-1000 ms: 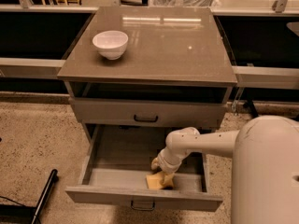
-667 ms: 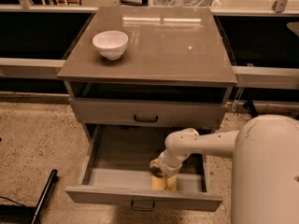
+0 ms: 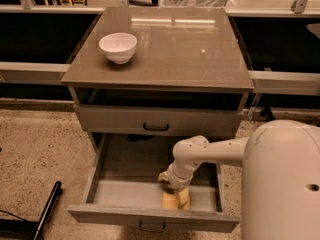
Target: Pick sponge from middle drawer and place on counter
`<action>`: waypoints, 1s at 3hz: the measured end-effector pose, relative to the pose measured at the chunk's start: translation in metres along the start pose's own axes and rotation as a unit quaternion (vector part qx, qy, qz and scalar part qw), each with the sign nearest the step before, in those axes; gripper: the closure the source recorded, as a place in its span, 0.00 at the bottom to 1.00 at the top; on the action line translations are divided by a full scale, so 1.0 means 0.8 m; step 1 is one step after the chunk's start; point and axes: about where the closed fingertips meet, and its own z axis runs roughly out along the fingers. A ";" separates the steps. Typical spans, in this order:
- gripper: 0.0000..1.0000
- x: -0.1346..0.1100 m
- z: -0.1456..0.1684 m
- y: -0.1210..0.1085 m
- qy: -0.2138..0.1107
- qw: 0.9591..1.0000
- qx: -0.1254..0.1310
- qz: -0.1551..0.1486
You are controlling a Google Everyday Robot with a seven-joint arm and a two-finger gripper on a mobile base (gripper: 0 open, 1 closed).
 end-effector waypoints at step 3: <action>1.00 -0.009 -0.005 -0.005 -0.056 0.998 0.007 0.012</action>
Offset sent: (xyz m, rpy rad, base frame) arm 0.0040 0.0048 -0.0187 0.0369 0.0751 -0.0066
